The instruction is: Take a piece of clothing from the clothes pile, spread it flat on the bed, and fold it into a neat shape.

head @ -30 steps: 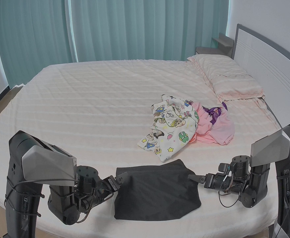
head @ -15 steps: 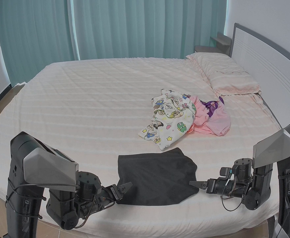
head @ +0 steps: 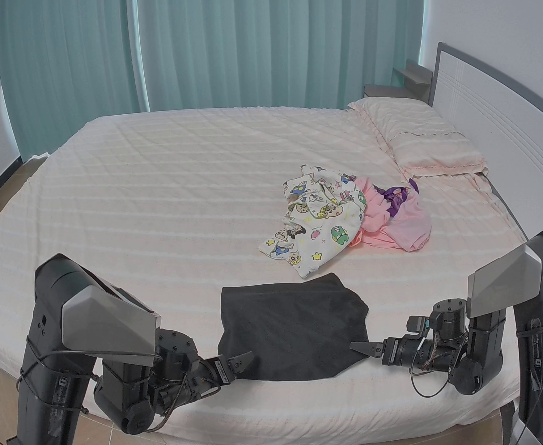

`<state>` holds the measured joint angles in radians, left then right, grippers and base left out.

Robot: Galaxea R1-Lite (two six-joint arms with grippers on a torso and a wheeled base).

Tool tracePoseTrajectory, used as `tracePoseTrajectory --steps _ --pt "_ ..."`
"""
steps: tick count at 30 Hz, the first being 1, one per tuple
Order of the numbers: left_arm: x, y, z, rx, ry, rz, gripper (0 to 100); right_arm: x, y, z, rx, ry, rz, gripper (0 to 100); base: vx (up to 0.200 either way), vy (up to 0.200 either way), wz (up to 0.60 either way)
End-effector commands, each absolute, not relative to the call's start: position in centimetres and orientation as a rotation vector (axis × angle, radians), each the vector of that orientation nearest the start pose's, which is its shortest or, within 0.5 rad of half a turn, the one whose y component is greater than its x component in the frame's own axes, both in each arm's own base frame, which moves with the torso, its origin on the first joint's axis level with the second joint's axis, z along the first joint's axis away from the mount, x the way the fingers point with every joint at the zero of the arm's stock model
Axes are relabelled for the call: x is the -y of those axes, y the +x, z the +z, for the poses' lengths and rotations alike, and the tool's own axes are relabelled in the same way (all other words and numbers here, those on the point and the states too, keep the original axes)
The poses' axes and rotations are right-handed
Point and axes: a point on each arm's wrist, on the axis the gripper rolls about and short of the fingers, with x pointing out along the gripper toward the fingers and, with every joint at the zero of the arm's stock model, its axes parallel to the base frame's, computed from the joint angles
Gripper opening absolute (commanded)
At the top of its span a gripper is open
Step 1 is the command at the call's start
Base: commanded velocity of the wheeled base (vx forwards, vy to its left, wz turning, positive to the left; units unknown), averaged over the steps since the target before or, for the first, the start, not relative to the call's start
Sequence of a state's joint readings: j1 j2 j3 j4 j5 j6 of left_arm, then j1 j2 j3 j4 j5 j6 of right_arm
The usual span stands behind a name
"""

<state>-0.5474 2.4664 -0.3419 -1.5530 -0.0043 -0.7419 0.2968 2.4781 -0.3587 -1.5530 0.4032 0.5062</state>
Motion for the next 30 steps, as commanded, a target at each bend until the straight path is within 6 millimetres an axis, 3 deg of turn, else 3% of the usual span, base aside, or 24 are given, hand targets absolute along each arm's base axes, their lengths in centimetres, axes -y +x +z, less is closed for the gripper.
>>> tracePoseTrajectory --steps 1,3,4,11,12,24,30 --pt "15.8 24.5 -5.7 -0.735 -0.539 -0.324 100 -9.6 27.9 -5.8 -0.732 0.5 0.529 100 0.0 0.0 0.0" --pt "16.0 24.2 -5.7 -0.741 -0.534 -0.331 100 -9.8 27.8 -5.9 -0.739 0.497 0.533 100 0.0 0.0 0.0" --pt "16.0 24.2 -5.7 -0.743 -0.533 -0.332 0 -9.9 27.8 -5.9 -0.739 0.496 0.536 100 0.0 0.0 0.0" --pt "15.7 23.8 -5.8 -0.759 -0.525 -0.323 0 -10.7 27.4 -6.6 -0.767 0.485 0.553 100 0.0 0.0 0.0" --pt "15.7 23.8 -5.8 -0.758 -0.526 -0.323 0 -10.7 27.4 -6.6 -0.767 0.484 0.553 0 0.0 0.0 0.0" --pt "15.2 23.1 -4.6 -0.752 -0.53 -0.324 0 -9.8 25.5 -4.2 -0.766 0.473 0.553 0 0.0 0.0 0.0" --pt "15.2 23.1 -4.8 -0.767 -0.521 -0.318 0 -9.6 25.0 -5.1 -0.794 0.411 0.562 0 0.0 0.0 0.0"
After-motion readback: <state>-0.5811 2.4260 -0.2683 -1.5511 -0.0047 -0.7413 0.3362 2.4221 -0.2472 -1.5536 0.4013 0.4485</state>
